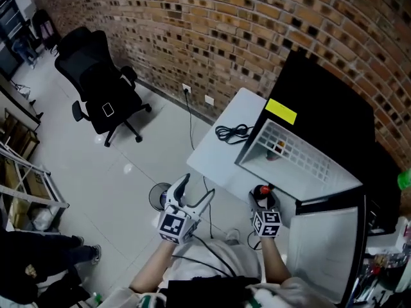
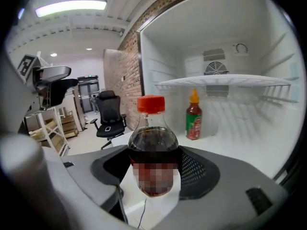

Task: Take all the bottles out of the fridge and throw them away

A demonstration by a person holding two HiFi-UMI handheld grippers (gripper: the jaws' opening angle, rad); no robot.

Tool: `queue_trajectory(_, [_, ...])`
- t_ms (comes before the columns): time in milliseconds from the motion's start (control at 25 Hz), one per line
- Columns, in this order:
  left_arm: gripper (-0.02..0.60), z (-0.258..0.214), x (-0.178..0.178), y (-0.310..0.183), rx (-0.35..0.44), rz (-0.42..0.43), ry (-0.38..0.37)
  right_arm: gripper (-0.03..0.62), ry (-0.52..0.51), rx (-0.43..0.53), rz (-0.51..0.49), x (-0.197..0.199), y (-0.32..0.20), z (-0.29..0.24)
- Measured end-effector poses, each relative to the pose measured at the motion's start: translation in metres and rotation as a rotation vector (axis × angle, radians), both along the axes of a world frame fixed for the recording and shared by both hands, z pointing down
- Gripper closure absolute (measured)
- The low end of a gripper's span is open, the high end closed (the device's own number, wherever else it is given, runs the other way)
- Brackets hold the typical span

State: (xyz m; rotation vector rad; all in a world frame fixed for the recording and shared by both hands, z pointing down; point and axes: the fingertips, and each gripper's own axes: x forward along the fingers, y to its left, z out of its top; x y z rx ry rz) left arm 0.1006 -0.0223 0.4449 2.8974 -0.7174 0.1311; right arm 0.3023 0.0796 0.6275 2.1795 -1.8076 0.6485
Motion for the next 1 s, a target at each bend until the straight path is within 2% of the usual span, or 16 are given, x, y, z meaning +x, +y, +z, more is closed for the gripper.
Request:
queue_trajectory(240, [0.219,0.045,-0.061,-0.025,0.007,-0.098,-0.083,0.269,-0.056,-0.054,-0.204,-0.088,-0.053,0.029])
queue_trajectory(480, [0.219,0.096,-0.145,-0.039,-0.11,-0.315,-0.127,0.269,-0.073,-0.157,-0.504,-0.192,-0.112,0.076])
queue_trajectory(600, [0.219,0.132,-0.19,-0.047,-0.165,-0.391,-0.173,0.269,-0.08,-0.231,-0.638,-0.247,-0.139,0.11])
queue_trajectory(760, [0.219,0.19,-0.236,-0.053,-0.277,-0.476,-0.21,0.269,-0.075,-0.343,-0.786,-0.314,-0.168,0.167])
queue_trajectory(840, [0.219,0.224,-0.256,-0.055,-0.325,-0.505,-0.233,0.269,-0.073,-0.406,-0.84,-0.341,-0.18,0.217])
queue_trajectory(1000, [0.219,0.282,-0.301,-0.07,-0.408,-0.565,-0.273,0.27,-0.079,-0.538,-0.873,-0.396,-0.207,0.312])
